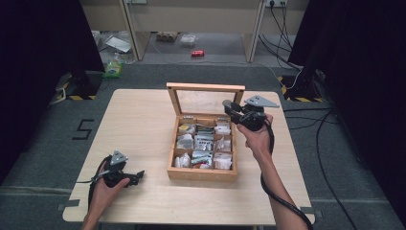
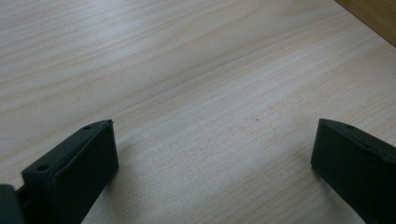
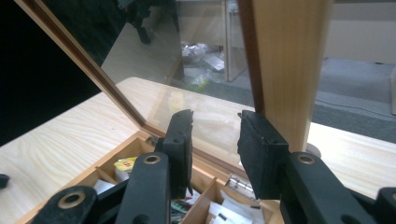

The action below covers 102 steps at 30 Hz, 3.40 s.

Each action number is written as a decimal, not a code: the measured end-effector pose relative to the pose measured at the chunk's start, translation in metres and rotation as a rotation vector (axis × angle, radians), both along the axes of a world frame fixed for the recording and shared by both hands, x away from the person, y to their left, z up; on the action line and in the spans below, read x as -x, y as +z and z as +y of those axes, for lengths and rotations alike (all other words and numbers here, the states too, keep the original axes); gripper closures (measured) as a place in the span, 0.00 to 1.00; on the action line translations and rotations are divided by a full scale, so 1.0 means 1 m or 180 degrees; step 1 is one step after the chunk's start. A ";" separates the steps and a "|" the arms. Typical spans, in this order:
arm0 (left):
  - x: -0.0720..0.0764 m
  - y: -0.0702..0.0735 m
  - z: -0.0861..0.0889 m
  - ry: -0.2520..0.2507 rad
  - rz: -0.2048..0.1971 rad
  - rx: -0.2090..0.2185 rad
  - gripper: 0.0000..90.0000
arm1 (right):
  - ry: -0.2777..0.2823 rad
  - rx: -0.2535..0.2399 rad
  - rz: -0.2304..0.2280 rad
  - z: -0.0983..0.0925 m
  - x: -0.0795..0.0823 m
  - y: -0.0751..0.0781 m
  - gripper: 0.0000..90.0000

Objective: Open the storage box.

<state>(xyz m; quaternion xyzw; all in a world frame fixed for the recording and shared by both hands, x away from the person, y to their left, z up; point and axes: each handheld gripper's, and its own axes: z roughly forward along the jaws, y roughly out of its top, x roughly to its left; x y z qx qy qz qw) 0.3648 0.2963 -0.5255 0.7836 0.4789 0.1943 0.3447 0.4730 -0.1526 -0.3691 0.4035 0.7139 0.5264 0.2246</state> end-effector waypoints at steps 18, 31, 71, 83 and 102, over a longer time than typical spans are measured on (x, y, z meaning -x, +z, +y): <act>0.000 0.000 0.000 -0.0003 0.0002 -0.0001 0.00 | -0.0155 0.0065 0.0018 0.011 -0.031 -0.005 0.72; 0.000 0.000 0.000 -0.0001 0.0000 -0.0003 0.00 | -0.0407 0.0090 0.0187 0.003 -0.045 -0.025 0.69; 0.000 0.000 0.000 -0.0001 0.0000 -0.0003 0.00 | 0.0021 0.0168 0.0459 0.003 0.046 -0.056 0.50; 0.000 0.000 0.000 0.0001 0.0000 0.0000 0.00 | 0.0080 0.0243 0.0516 -0.005 0.065 -0.067 0.48; 0.000 0.000 0.000 0.0003 -0.0003 0.0000 0.00 | 0.0165 0.0323 0.0598 0.005 0.066 -0.077 0.54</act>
